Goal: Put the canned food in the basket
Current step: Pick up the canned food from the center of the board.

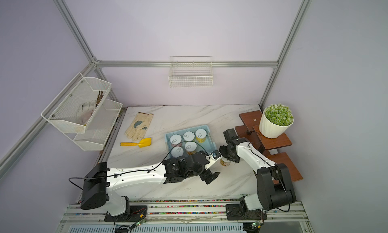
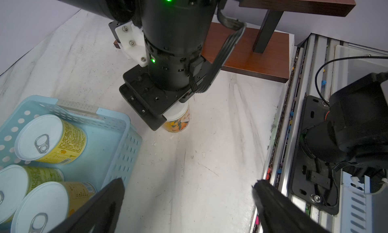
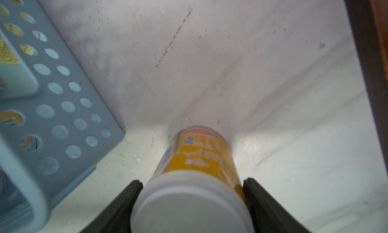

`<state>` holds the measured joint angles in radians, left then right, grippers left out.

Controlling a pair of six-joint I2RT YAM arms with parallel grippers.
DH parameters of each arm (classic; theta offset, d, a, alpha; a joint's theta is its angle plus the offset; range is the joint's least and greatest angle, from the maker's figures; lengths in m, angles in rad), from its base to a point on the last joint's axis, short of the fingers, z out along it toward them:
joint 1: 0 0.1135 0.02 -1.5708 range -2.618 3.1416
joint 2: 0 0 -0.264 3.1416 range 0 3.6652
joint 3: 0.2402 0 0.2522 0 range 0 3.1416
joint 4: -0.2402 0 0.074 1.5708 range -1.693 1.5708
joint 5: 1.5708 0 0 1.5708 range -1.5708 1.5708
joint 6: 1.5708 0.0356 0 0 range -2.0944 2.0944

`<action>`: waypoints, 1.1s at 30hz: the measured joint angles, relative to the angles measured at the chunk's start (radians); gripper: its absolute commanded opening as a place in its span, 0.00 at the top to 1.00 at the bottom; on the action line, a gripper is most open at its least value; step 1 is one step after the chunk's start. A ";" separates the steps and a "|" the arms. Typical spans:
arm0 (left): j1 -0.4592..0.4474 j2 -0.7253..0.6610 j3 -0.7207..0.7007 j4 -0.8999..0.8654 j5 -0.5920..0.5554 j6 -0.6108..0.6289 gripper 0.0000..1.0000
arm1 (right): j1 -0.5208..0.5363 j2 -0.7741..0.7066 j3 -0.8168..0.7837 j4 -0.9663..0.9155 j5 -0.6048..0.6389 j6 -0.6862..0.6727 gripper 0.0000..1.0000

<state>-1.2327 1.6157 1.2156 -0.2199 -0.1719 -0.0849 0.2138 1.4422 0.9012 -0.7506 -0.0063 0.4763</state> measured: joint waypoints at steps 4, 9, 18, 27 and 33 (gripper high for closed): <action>0.000 0.000 -0.003 0.005 0.013 -0.001 0.00 | 0.000 0.012 0.000 -0.005 0.000 -0.011 0.19; 0.000 0.000 -0.004 0.018 0.016 -0.002 0.00 | 0.000 0.017 0.000 -0.005 0.000 -0.014 0.20; 0.000 0.000 -0.024 0.022 0.016 -0.005 0.00 | 0.000 0.017 0.002 -0.009 0.001 -0.017 0.25; 0.000 -0.008 -0.036 0.021 0.008 -0.010 0.00 | 0.000 0.016 0.009 -0.036 0.018 -0.018 0.43; 0.000 -0.040 -0.043 0.025 -0.019 -0.026 0.00 | 0.000 -0.005 0.018 -0.093 0.041 -0.018 0.52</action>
<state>-1.2331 1.5753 1.1721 -0.1947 -0.1909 -0.1112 0.2138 1.4376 0.9188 -0.8436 0.0349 0.4580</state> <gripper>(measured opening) 0.998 0.726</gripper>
